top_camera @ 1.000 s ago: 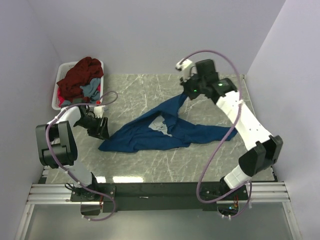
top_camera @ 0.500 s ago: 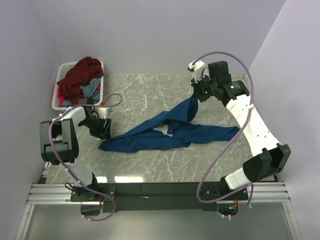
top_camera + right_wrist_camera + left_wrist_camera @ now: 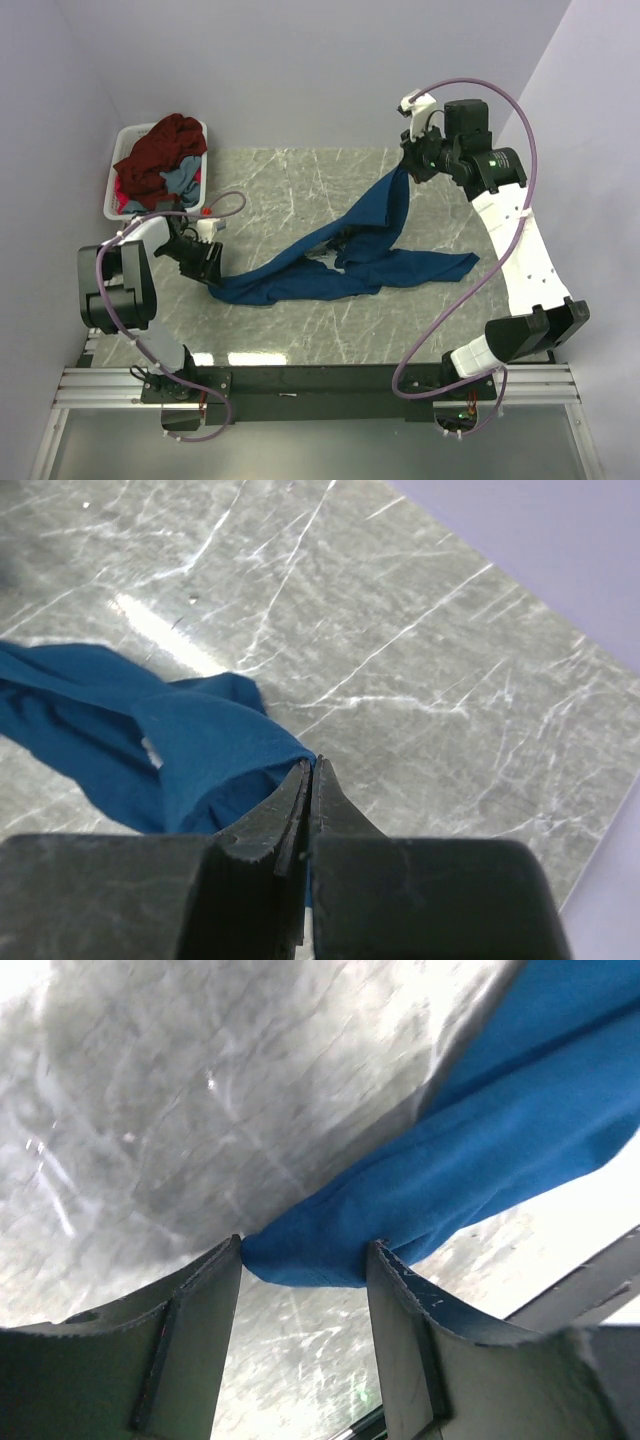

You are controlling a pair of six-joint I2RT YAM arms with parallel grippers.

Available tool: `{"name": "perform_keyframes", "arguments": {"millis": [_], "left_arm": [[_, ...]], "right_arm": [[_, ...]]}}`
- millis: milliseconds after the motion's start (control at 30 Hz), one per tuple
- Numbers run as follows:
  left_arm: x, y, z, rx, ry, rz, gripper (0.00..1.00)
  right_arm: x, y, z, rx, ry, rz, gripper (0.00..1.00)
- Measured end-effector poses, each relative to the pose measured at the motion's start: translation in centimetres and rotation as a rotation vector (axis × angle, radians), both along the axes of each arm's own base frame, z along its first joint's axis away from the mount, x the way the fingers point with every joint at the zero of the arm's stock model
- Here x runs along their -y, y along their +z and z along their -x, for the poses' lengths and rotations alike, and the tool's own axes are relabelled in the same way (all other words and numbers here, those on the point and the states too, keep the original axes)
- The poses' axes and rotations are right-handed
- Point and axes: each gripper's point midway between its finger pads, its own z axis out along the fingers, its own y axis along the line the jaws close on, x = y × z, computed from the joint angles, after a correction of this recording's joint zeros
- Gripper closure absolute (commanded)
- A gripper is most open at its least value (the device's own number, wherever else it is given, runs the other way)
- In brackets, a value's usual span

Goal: Fold and stack the t-shirts
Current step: Flatten the tshirt out

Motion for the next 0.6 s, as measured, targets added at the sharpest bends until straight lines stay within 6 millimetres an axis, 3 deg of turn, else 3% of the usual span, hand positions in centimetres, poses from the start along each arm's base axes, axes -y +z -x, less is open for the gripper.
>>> {"name": "perform_keyframes", "arguments": {"millis": [433, 600], "left_arm": [[0.7, 1.1, -3.1, 0.058, -0.009, 0.059, 0.42], [0.5, 1.1, -4.0, 0.079, -0.022, 0.055, 0.51]], "right_arm": [[-0.1, -1.1, 0.4, -0.05, 0.006, 0.001, 1.0], [-0.2, -1.4, 0.5, -0.063, 0.008, -0.003, 1.0]]}}
